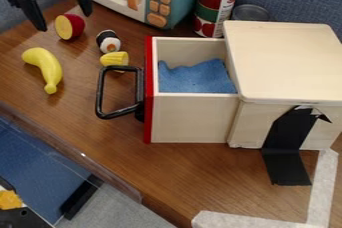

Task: Close the drawer

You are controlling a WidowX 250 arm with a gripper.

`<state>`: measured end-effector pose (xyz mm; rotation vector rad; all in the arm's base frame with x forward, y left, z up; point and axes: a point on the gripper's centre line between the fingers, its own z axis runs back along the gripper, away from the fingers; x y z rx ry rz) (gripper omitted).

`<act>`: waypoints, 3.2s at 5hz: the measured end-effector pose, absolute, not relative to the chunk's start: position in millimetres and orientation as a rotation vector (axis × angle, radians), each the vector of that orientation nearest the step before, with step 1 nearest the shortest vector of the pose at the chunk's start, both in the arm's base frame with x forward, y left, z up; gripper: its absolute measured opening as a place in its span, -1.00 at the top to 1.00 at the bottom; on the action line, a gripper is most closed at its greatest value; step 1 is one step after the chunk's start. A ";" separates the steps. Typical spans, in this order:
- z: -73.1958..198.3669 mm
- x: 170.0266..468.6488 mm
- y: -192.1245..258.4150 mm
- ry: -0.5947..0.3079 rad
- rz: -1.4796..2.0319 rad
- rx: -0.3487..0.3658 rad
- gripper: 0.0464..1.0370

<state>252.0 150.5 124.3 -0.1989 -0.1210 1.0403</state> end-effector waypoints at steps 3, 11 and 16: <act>112.7 265.9 144.8 -0.069 0.715 -0.120 -0.93; 75.5 237.9 133.2 0.151 -0.806 0.149 -0.93; 29.5 232.9 117.4 0.141 -0.956 0.042 -0.93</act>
